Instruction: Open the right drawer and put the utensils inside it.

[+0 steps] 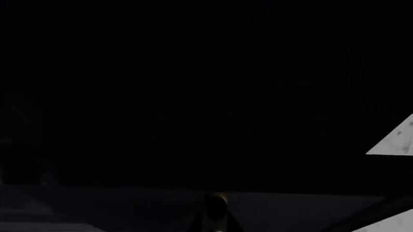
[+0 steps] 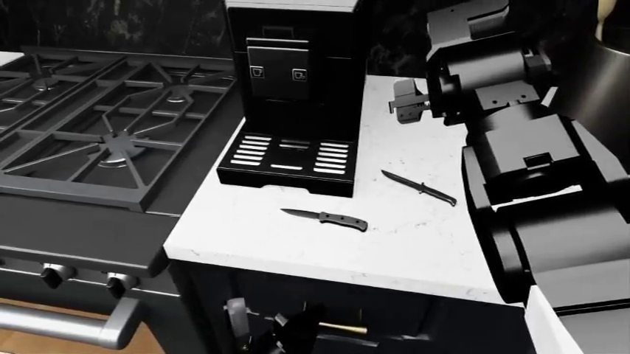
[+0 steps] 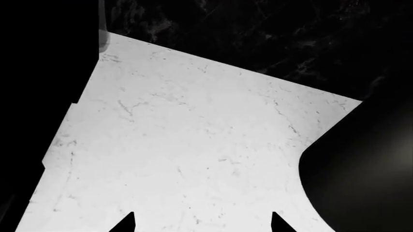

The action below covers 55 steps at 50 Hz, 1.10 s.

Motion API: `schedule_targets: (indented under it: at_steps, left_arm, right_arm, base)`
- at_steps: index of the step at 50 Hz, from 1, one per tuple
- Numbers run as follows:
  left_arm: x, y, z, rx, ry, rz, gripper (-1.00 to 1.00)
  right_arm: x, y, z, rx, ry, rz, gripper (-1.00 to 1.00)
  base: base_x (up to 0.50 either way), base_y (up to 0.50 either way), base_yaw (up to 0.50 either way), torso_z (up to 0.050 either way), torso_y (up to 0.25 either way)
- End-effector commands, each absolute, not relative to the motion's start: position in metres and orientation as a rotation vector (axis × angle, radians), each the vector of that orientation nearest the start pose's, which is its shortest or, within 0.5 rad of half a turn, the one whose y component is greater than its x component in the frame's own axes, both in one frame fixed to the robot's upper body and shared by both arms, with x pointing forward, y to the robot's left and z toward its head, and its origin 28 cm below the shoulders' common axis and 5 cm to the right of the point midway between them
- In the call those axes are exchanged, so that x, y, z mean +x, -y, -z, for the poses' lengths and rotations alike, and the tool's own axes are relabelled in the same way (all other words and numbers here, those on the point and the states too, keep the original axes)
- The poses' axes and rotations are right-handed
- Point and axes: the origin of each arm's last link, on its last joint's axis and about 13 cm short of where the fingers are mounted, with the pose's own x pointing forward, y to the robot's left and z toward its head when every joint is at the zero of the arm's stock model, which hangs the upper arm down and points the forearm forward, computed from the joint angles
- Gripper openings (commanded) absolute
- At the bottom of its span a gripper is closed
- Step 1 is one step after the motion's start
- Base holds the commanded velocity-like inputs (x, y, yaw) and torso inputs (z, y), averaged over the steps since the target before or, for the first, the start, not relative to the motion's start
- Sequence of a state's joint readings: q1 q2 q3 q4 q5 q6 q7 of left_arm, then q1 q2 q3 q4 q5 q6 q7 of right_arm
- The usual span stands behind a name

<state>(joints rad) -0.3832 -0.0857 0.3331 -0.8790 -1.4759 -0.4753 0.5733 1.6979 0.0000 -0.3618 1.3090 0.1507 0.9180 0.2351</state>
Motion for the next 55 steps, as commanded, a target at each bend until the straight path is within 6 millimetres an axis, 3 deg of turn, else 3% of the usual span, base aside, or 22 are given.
schedule_targets:
  at_steps: [1, 3, 10, 36, 45, 55]
  left_arm:
    - [0.218, -0.186, 0.071, -1.407, -0.614, 0.368, -1.00]
    - [0.216, -0.186, 0.072, -1.413, -0.623, 0.343, -1.00]
    - [0.128, -0.211, 0.101, -1.485, -0.544, 0.275, -1.00]
    - [-0.019, -0.220, 0.136, -1.593, -0.489, 0.312, -1.00]
    - [-0.040, -0.221, 0.147, -1.629, -0.463, 0.282, -1.00]
    - [-0.046, -0.226, 0.148, -1.647, -0.413, 0.284, -1.00]
  right_arm:
    - [0.413, 0.100, -0.297, -0.280, -0.508, 0.278, 1.00]
    - [0.414, 0.100, -0.298, -0.282, -0.494, 0.277, 1.00]
    - [0.414, 0.104, -0.296, -0.266, -0.500, 0.285, 1.00]
    - [0.415, 0.103, -0.289, -0.264, -0.509, 0.280, 1.00]
    - [0.415, 0.105, -0.288, -0.262, -0.512, 0.285, 1.00]
    - [0.415, 0.105, -0.287, -0.261, -0.513, 0.286, 1.00]
  base:
    - [0.00, 0.00, 0.00, 0.000, 0.000]
    - [0.00, 0.00, 0.00, 0.000, 0.000]
    - [0.00, 0.00, 0.00, 0.000, 0.000]
    - [0.00, 0.00, 0.00, 0.000, 0.000]
    - [0.00, 0.00, 0.00, 0.000, 0.000]
    - [0.00, 0.00, 0.00, 0.000, 0.000]
